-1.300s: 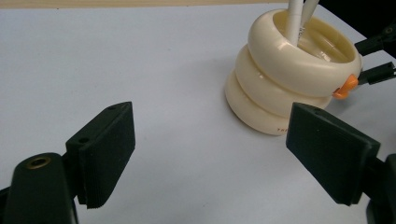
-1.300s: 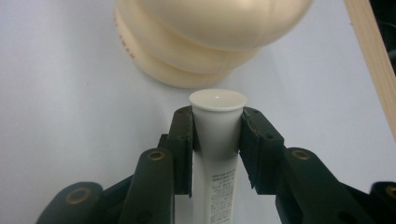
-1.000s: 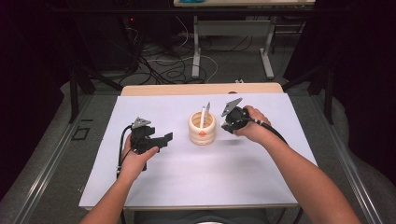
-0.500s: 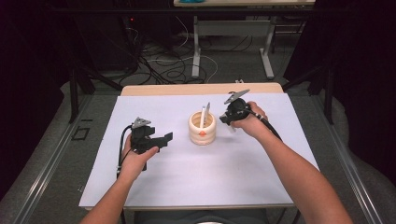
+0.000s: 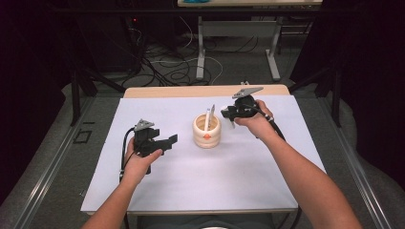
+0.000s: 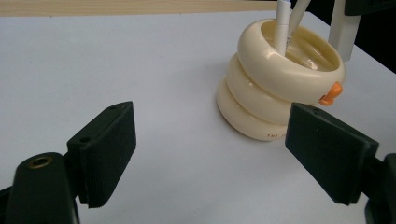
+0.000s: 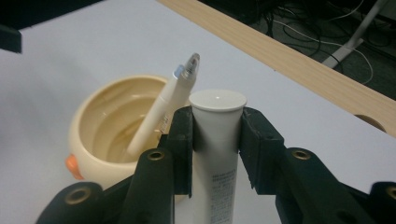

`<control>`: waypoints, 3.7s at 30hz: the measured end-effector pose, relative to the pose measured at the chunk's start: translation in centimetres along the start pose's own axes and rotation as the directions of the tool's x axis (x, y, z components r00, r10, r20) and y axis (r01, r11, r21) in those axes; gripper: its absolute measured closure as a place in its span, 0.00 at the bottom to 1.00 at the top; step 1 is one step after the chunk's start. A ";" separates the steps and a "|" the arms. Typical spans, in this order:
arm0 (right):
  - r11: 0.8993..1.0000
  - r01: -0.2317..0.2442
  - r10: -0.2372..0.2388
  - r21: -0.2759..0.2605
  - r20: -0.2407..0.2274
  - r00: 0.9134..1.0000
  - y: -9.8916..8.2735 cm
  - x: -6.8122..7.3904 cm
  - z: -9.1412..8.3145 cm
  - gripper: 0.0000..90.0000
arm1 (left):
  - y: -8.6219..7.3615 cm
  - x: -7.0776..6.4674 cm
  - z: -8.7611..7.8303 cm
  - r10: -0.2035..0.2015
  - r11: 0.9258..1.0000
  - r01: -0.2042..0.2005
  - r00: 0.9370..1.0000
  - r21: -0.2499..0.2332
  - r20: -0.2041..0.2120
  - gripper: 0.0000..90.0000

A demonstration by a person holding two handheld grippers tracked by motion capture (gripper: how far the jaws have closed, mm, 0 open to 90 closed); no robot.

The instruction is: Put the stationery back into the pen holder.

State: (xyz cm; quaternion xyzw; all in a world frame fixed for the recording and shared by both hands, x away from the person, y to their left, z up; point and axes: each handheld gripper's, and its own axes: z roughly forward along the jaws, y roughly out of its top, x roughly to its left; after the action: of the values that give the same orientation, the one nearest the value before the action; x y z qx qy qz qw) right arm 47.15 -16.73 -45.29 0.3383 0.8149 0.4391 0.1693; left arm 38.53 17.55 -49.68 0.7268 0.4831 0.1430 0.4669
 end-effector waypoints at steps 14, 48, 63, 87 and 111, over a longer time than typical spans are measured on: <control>0.992 -0.030 0.026 -0.123 -0.033 0.999 1.0 1.1 -1.1 0.75 | 0.0 0.0 0.0 0.007 1.000 -0.007 1.000 0.010 -0.004 0.18; 0.959 -0.068 0.036 -0.275 -0.120 0.992 2.0 4.4 0.3 0.75 | 0.0 0.2 -0.1 -0.004 1.000 0.004 1.000 0.002 -0.012 0.18; 0.958 -0.082 0.049 -0.273 -0.126 0.991 0.6 5.3 2.1 0.75 | -0.1 0.5 -0.2 -0.013 1.000 0.013 0.999 -0.005 -0.031 0.14; 0.965 -0.088 0.066 -0.248 -0.096 0.993 -1.4 5.3 3.5 0.75 | -0.1 1.0 -0.5 -0.023 0.999 0.021 0.997 -0.028 -0.073 0.02; 0.976 -0.054 0.038 -0.209 -0.081 0.996 -1.4 5.4 2.3 0.57 | -0.1 1.1 -0.5 -0.011 1.000 0.010 0.997 -0.018 -0.079 0.01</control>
State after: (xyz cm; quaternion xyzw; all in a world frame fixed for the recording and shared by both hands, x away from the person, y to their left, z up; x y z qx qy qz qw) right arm 44.07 -12.11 -47.65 0.3202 0.7615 0.5396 0.1628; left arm 38.66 18.75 -49.80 0.7140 0.5037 0.1736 0.4542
